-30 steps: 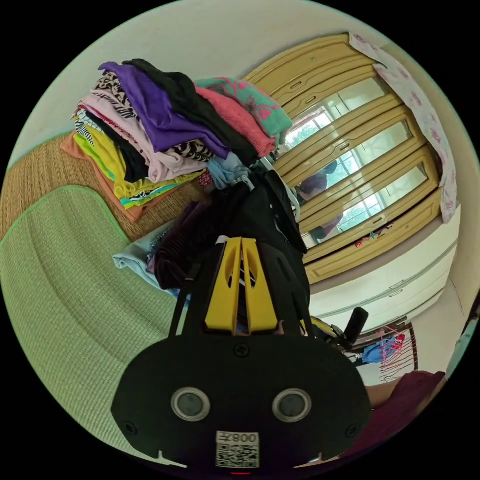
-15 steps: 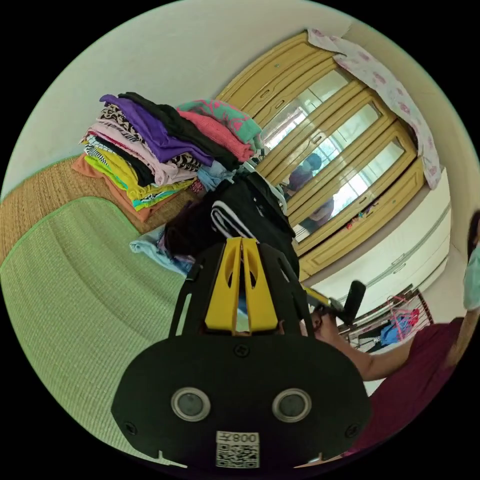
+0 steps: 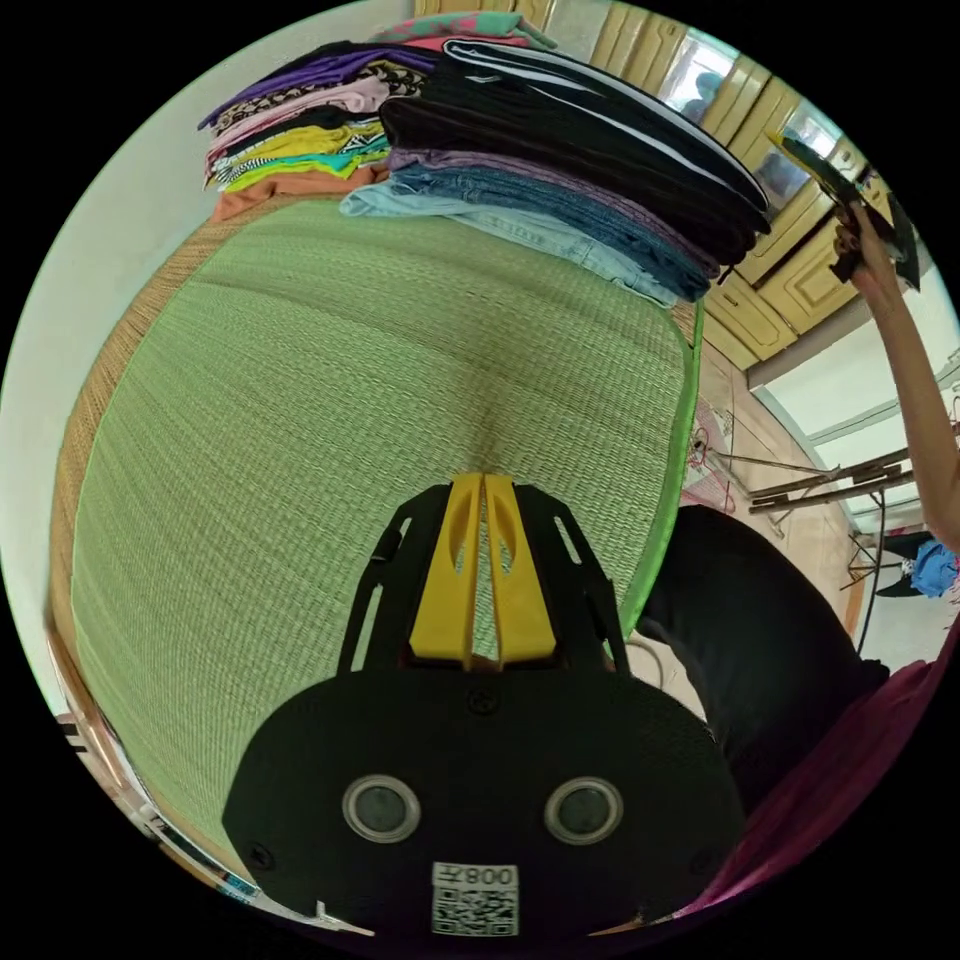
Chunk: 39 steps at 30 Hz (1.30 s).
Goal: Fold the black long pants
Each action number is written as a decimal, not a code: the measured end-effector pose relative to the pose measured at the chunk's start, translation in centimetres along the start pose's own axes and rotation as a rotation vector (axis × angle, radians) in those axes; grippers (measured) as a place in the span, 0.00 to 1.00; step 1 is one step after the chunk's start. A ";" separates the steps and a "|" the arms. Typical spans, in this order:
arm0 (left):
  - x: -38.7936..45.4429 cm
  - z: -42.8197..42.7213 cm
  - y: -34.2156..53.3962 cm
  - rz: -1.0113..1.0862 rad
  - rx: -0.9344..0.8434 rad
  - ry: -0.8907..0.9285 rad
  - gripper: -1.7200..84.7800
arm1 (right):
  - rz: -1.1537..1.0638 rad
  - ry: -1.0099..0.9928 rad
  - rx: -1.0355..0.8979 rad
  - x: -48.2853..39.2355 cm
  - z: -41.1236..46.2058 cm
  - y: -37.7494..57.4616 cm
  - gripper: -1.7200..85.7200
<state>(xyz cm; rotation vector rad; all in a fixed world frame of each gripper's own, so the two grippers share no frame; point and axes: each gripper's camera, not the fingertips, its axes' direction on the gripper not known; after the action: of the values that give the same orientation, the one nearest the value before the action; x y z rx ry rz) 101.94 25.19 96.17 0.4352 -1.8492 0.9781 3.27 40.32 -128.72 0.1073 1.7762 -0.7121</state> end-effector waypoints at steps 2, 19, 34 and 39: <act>0.8 -0.2 1.2 -0.016 0.037 -0.027 0.02 | -0.044 0.060 0.013 0.9 1.6 -1.7 0.05; -1.5 -1.0 11.0 -0.123 0.110 0.043 0.02 | -0.056 0.348 -0.388 15.9 30.3 -18.4 0.12; -8.4 -2.5 23.9 -0.199 0.106 0.098 0.02 | 0.311 -0.106 -0.079 32.5 27.0 -24.4 0.02; -11.8 -3.3 29.1 -0.265 0.078 0.189 0.02 | 0.285 -0.346 0.126 34.8 20.0 -30.7 0.02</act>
<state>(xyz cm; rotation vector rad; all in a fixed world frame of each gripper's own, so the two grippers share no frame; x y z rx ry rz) 90.30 44.27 73.84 0.5976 -1.5428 0.8799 -4.36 -4.58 -150.55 0.2985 1.3516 -0.5943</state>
